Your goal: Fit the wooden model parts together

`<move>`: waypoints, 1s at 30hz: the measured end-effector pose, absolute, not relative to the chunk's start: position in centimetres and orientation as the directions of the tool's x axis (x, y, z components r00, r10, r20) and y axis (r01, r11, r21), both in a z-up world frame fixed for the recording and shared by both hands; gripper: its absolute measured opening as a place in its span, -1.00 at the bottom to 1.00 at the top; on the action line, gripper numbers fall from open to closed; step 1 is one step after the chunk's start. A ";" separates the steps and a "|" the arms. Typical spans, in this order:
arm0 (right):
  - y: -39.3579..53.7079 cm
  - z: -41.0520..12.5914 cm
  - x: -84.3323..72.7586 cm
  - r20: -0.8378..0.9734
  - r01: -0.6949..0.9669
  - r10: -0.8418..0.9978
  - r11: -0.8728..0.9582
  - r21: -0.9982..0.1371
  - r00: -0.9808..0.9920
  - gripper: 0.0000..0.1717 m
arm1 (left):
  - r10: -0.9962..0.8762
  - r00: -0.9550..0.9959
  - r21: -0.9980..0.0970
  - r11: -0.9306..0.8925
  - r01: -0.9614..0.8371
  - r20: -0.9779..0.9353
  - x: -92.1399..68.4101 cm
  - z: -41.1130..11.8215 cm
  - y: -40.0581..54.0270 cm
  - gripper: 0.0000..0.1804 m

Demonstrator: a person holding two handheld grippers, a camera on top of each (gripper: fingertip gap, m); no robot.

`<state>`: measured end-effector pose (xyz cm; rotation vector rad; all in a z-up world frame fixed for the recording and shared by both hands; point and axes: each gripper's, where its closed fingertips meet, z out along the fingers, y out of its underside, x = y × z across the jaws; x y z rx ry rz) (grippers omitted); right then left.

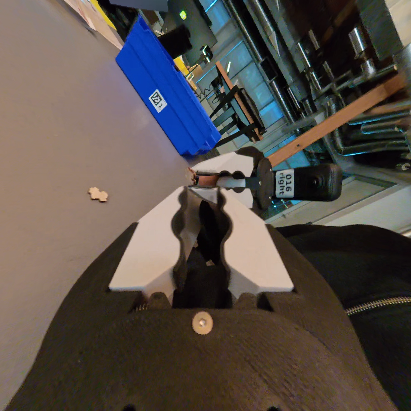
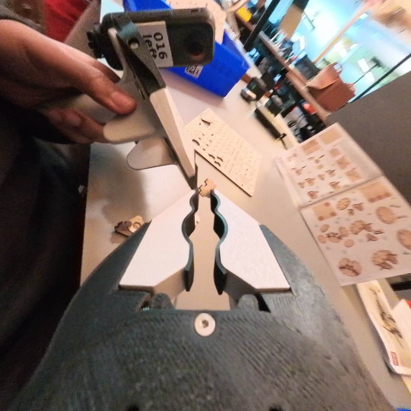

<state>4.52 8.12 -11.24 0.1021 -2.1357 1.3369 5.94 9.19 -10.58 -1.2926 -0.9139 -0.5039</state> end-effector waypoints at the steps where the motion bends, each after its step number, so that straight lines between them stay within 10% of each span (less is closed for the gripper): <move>1: 8.0 -10.8 4.8 0.543 -0.382 0.270 0.472 -0.794 -0.795 -0.92 | 0.181 0.571 -0.599 0.245 0.762 0.801 6.0 -10.4 9.3 -0.84; 14: 8.5 -8.5 6.4 0.526 -0.413 0.334 0.354 -0.839 -0.782 -1.00 | 0.177 0.642 -0.662 0.308 0.683 0.746 7.1 -8.6 8.8 -0.79; 30: 5.3 -9.8 8.8 0.810 -0.628 0.231 0.530 -0.570 -0.540 -1.00 | 0.143 0.588 -0.591 0.392 0.705 0.796 7.3 -8.4 6.7 -0.99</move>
